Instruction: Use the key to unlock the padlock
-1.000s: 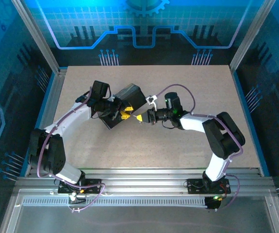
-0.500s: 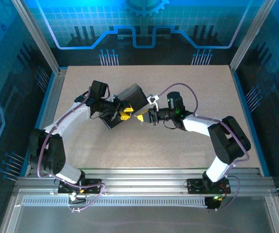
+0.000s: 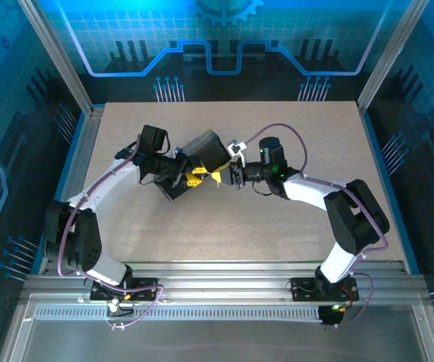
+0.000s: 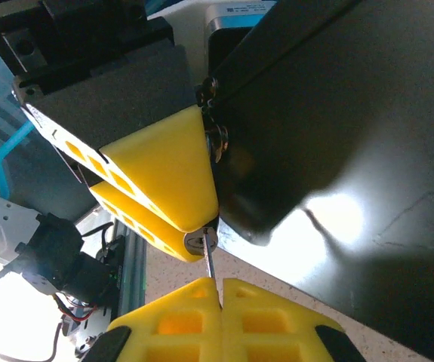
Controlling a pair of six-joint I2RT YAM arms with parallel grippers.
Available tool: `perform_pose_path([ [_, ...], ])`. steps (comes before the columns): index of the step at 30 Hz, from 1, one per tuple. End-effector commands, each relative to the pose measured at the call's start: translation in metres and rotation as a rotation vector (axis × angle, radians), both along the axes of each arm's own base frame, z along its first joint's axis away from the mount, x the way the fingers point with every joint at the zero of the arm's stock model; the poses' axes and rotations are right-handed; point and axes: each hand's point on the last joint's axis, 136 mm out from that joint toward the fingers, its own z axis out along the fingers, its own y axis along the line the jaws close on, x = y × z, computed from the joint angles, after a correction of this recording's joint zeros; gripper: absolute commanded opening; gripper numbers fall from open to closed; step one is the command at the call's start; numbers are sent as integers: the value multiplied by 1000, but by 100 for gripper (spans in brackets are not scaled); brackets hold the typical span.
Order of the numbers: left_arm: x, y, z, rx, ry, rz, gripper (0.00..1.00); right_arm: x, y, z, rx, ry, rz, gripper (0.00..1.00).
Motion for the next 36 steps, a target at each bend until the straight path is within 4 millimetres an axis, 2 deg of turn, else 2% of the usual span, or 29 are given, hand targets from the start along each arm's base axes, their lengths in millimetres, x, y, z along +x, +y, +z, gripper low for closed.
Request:
perform_pose_path([
  [1,-14,-7,19,-77,13,-49,0,3,9,6,12,-30,17,0],
  [6,-14,-8,19,-81,11,-47,0,2,10,1,8,-20,19,0],
  [13,-12,-8,17,-81,13,-41,0,-3,14,7,27,-28,51,0],
  [21,-13,-7,16,-82,14,-36,0,-9,21,5,27,-24,82,0],
  [29,-15,-10,20,-91,6,-49,0,0,25,11,50,-33,50,0],
  [36,-24,-13,18,-88,18,-69,0,21,21,13,49,-53,-66,0],
])
